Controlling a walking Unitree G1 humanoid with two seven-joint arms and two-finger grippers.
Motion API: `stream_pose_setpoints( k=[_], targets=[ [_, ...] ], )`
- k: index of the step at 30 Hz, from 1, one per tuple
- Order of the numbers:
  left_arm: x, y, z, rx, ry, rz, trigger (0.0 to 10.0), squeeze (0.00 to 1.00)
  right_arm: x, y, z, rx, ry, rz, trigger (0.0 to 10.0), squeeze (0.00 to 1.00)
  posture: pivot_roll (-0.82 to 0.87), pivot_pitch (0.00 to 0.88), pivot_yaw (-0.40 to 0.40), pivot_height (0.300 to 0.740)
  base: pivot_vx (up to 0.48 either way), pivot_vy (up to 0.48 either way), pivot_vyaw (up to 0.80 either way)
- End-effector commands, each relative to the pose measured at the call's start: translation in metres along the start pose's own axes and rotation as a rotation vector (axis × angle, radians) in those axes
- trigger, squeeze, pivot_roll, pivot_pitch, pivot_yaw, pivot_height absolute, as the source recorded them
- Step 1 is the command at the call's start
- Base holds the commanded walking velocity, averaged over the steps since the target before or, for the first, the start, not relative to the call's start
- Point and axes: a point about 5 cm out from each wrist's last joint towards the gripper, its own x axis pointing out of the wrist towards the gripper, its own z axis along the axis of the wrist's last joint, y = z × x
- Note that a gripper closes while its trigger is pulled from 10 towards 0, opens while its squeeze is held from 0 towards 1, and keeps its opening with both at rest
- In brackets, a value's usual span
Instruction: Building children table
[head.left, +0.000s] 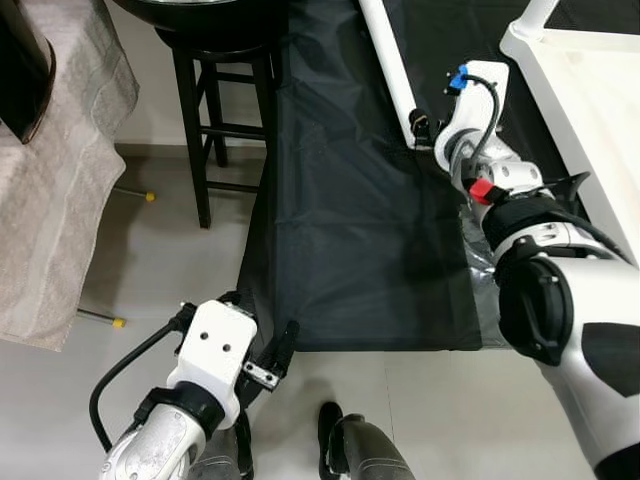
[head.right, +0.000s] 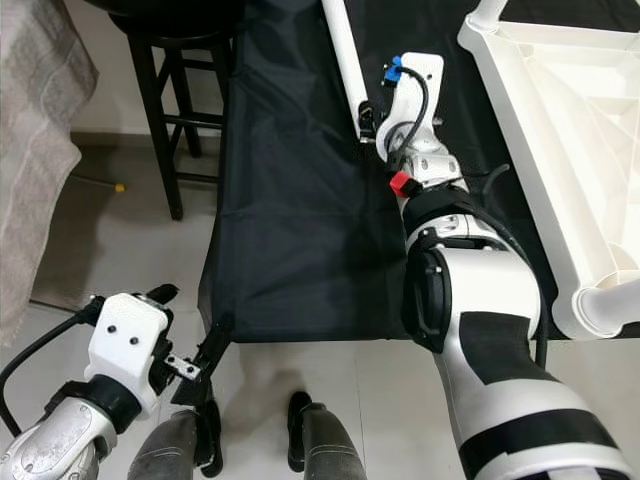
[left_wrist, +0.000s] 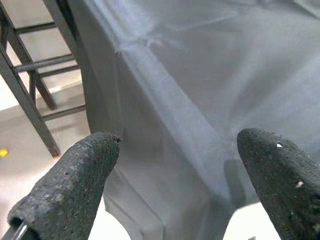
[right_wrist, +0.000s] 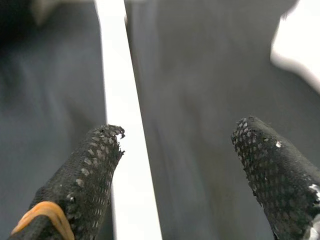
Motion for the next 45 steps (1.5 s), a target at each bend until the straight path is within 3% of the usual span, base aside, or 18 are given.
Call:
stream_pose_setpoints(
  k=[1, 7, 11, 14, 16, 20, 26, 34, 45],
  targets=[
    [-0.003, -0.003, -0.002, -0.009, 0.018, -0.002, 10.0, 0.0, 0.0, 0.002, 0.009, 0.017, -0.06, 0.005, 10.0, 0.0, 0.14, 0.354, -0.123, 0.74, 0.0, 0.0, 0.0],
    [0.002, -0.002, 0.001, -0.01, -0.001, 0.004, 10.0, 0.0, -0.001, 0.014, 0.02, 0.047, -0.134, 0.076, 10.0, 0.0, 0.13, 0.317, -0.117, 0.74, 0.0, 0.0, 0.0],
    [0.014, 0.003, 0.01, 0.005, -0.063, 0.031, 10.0, 0.0, -0.007, 0.027, 0.024, 0.069, -0.236, 0.133, 10.0, 0.0, 0.13, 0.261, -0.118, 0.74, 0.0, 0.0, 0.0],
    [0.03, 0.022, 0.026, 0.048, -0.153, 0.12, 10.0, 0.0, -0.042, 0.031, 0.005, -0.055, -0.401, 0.184, 10.0, 0.0, 0.12, 0.195, -0.121, 0.74, 0.0, 0.0, 0.0],
    [0.03, 0.022, 0.026, 0.048, -0.153, 0.12, 10.0, 0.0, -0.042, 0.031, 0.005, -0.055, -0.401, 0.184, 10.0, 0.0, 0.12, 0.195, -0.121, 0.74, 0.0, 0.0, 0.0],
    [0.039, 0.033, 0.032, 0.064, -0.188, 0.167, 10.0, 0.0, -0.072, 0.024, -0.02, -0.093, -0.405, 0.176, 10.0, 0.0, 0.11, 0.16, -0.125, 0.74, 0.0, 0.0, 0.0],
    [0.048, 0.036, 0.04, 0.083, -0.228, 0.182, 10.0, 0.0, -0.09, 0.021, -0.029, -0.114, -0.405, 0.17, 10.0, 0.0, 0.1, 0.105, -0.128, 0.74, 0.0, 0.0, 0.0],
    [0.06, 0.041, 0.04, 0.099, -0.253, 0.198, 10.0, 0.0, -0.103, 0.013, -0.039, -0.126, -0.364, 0.136, 10.0, 0.0, 0.1, 0.081, -0.124, 0.74, 0.196, 0.0, 0.0],
    [0.062, 0.041, 0.035, 0.113, -0.256, 0.183, 10.0, 0.0, -0.107, 0.009, -0.041, -0.121, -0.33, 0.133, 10.0, 0.0, 0.1, 0.092, -0.121, 0.74, 0.308, 0.0, 0.0]
  ],
)
